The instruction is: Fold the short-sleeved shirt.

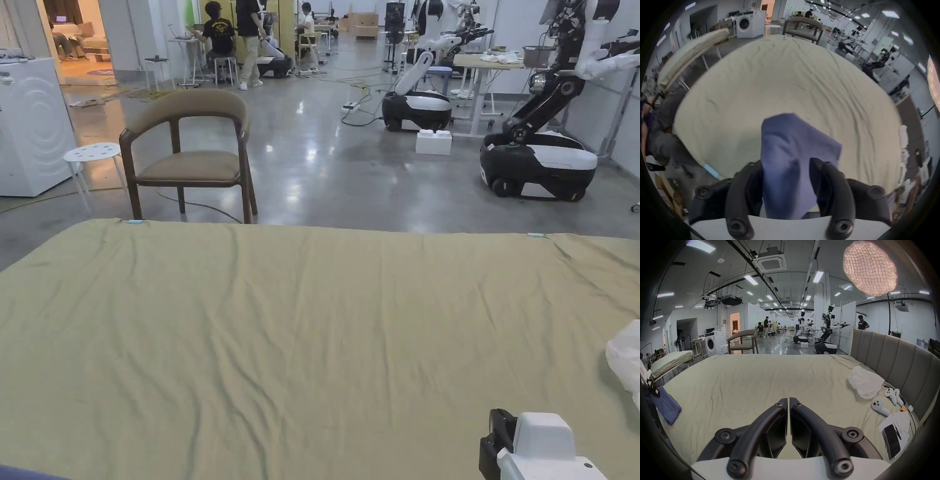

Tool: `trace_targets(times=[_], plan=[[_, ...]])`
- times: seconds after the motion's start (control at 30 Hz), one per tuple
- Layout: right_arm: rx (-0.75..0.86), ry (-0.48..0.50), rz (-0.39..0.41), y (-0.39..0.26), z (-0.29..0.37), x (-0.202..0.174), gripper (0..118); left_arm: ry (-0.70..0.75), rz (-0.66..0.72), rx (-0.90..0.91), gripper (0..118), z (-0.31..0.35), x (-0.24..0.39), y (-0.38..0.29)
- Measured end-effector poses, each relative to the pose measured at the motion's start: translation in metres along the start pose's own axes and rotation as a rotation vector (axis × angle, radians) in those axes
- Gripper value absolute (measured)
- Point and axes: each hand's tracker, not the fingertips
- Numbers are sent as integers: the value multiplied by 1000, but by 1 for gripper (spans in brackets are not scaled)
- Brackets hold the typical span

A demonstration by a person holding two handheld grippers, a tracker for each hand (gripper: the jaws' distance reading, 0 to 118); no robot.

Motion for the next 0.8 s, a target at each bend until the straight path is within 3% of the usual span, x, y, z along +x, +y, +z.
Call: trace_targets(times=[0.07, 0.23, 0.67, 0.8], plan=[[-3, 2, 3, 0, 0, 0, 1, 78, -36, 21, 60, 1, 7, -3], [-15, 6, 2, -2, -3, -2, 1, 210, -154, 112, 60, 11, 28, -14], [-12, 33, -17, -9, -3, -16, 1, -133, -216, 376, 59, -6, 153, -90], [-1, 32, -15, -7, -3, -18, 1, -171, -244, 468, 47, -24, 198, -105]])
